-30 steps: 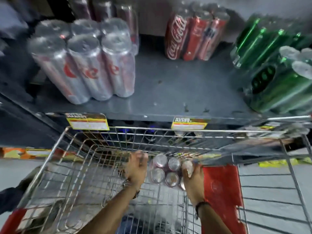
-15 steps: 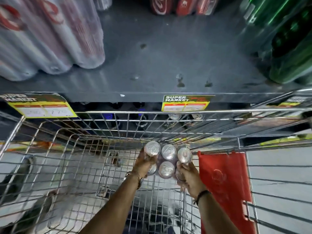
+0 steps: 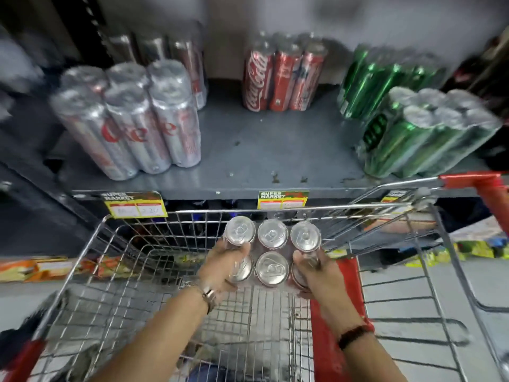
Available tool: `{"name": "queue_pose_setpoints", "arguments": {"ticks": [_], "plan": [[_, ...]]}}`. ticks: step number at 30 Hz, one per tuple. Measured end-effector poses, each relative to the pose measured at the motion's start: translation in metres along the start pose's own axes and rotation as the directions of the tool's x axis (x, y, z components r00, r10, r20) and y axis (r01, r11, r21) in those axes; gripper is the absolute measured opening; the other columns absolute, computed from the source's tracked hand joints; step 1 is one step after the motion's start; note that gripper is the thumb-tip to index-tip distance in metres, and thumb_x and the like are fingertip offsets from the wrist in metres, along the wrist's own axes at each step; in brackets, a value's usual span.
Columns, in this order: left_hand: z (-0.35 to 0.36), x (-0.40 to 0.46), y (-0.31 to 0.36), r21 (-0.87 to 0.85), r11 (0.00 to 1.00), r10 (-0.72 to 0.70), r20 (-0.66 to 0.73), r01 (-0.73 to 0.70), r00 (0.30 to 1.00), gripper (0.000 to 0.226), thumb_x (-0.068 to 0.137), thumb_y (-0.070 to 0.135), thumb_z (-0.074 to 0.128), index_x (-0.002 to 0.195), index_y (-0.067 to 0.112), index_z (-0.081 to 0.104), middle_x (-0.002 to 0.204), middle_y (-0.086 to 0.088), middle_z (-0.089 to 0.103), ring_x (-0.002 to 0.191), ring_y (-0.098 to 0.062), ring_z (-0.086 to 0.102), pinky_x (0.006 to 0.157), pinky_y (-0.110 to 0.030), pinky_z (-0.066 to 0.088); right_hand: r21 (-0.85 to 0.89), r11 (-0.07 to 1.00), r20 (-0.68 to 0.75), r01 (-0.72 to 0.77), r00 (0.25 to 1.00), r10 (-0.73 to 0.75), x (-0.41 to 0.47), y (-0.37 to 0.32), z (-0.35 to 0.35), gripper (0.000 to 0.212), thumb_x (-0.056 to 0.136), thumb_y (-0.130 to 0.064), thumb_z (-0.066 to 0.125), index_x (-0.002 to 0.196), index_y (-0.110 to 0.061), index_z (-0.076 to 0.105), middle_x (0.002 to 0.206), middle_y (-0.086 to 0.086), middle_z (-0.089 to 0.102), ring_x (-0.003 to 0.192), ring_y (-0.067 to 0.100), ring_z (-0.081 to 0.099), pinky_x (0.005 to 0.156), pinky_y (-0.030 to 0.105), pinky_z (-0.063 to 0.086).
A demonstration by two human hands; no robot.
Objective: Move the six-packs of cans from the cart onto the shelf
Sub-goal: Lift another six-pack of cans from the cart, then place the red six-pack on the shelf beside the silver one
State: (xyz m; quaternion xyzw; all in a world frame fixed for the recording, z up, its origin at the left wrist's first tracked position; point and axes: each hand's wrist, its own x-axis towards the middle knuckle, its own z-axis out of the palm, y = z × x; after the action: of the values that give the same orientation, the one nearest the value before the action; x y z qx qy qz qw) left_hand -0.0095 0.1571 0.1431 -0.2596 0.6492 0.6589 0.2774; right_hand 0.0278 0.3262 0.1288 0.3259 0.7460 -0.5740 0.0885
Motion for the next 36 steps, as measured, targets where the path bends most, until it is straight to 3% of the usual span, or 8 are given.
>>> {"name": "queue_pose_setpoints", "arguments": {"ticks": [3, 7, 15, 21, 25, 28, 32, 36], "plan": [[-0.001, -0.032, 0.038, -0.065, 0.996, 0.070, 0.095, -0.064, 0.993, 0.018, 0.081, 0.023, 0.060, 0.097, 0.021, 0.053, 0.099, -0.004, 0.060, 0.091, -0.031, 0.060, 0.056, -0.041, 0.058, -0.046, 0.980, -0.071, 0.195, 0.978, -0.198, -0.022, -0.039, -0.018, 0.023, 0.078, -0.029, 0.066, 0.098, -0.016, 0.063, 0.068, -0.004, 0.065, 0.061, 0.012, 0.062, 0.050, 0.017, 0.053], [0.001, -0.065, 0.079, -0.090, 0.987, 0.144, 0.155, -0.131, 0.977, 0.013, 0.083, 0.025, 0.056, 0.096, 0.023, 0.054, 0.095, 0.000, 0.061, 0.092, -0.029, 0.059, 0.069, -0.052, 0.052, -0.164, 0.942, -0.086, 0.291, 0.947, -0.308, -0.042, -0.096, -0.042, 0.019, 0.077, -0.033, 0.065, 0.091, -0.020, 0.065, 0.077, 0.014, 0.068, 0.077, 0.033, 0.064, 0.076, 0.048, 0.056], [0.012, -0.065, 0.164, -0.117, 0.974, 0.211, 0.172, -0.192, 0.962, 0.005, 0.087, 0.019, 0.050, 0.089, 0.015, 0.050, 0.091, -0.012, 0.056, 0.090, -0.034, 0.053, 0.079, -0.067, 0.040, -0.127, 0.911, -0.103, 0.393, 0.908, -0.406, -0.025, -0.185, -0.063, 0.020, 0.074, -0.036, 0.067, 0.060, -0.023, 0.060, 0.073, 0.011, 0.066, 0.065, 0.032, 0.064, 0.073, 0.052, 0.057], [0.020, -0.021, 0.209, -0.153, 0.982, 0.136, 0.141, -0.114, 0.981, 0.037, 0.087, 0.022, 0.050, 0.120, 0.006, 0.043, 0.137, -0.020, 0.041, 0.124, -0.044, 0.035, 0.095, -0.073, 0.026, -0.081, 0.924, -0.013, 0.373, 0.927, -0.375, 0.027, -0.231, -0.057, 0.013, 0.077, -0.035, 0.066, 0.070, -0.028, 0.057, 0.093, 0.008, 0.066, 0.063, 0.017, 0.062, 0.058, 0.040, 0.059], [0.027, 0.005, 0.219, -0.201, 0.976, 0.114, 0.138, -0.085, 0.984, 0.014, 0.087, 0.018, 0.051, 0.097, 0.008, 0.049, 0.138, -0.020, 0.040, 0.127, -0.043, 0.032, 0.094, -0.075, 0.024, -0.101, 0.934, 0.030, 0.344, 0.939, -0.343, 0.059, -0.240, -0.054, 0.017, 0.078, -0.034, 0.065, 0.085, -0.021, 0.057, 0.096, 0.008, 0.064, 0.066, 0.015, 0.060, 0.053, 0.036, 0.058], [0.034, 0.021, 0.216, -0.192, 0.976, 0.125, 0.129, -0.099, 0.984, 0.023, 0.088, 0.019, 0.050, 0.108, 0.008, 0.047, 0.138, -0.019, 0.039, 0.127, -0.042, 0.033, 0.092, -0.072, 0.028, -0.093, 0.955, 0.068, 0.280, 0.959, -0.275, 0.078, -0.239, -0.053, 0.023, 0.080, -0.033, 0.064, 0.095, -0.016, 0.059, 0.097, 0.007, 0.063, 0.065, 0.016, 0.059, 0.059, 0.038, 0.058], [0.037, 0.027, 0.208, -0.108, 0.971, 0.226, 0.120, -0.214, 0.967, 0.022, 0.089, 0.029, 0.046, 0.109, 0.020, 0.047, 0.128, -0.013, 0.050, 0.114, -0.034, 0.046, 0.079, -0.059, 0.043, 0.071, 0.974, 0.135, 0.216, 0.965, -0.224, 0.096, -0.226, -0.057, 0.058, 0.082, -0.038, 0.060, 0.132, -0.016, 0.041, 0.116, 0.007, 0.059, 0.077, 0.016, 0.060, 0.055, 0.030, 0.058], [0.016, 0.033, 0.170, 0.043, 0.861, 0.488, 0.205, -0.506, 0.848, 0.060, 0.073, 0.072, 0.034, 0.125, 0.042, 0.038, 0.125, 0.013, 0.050, 0.117, -0.012, 0.048, 0.077, -0.032, 0.052, 0.272, 0.924, 0.227, 0.269, 0.915, -0.333, 0.107, -0.188, -0.073, 0.088, 0.070, -0.035, 0.070, 0.142, -0.025, 0.020, 0.133, -0.002, 0.043, 0.097, 0.007, 0.056, 0.061, 0.017, 0.057]]}}
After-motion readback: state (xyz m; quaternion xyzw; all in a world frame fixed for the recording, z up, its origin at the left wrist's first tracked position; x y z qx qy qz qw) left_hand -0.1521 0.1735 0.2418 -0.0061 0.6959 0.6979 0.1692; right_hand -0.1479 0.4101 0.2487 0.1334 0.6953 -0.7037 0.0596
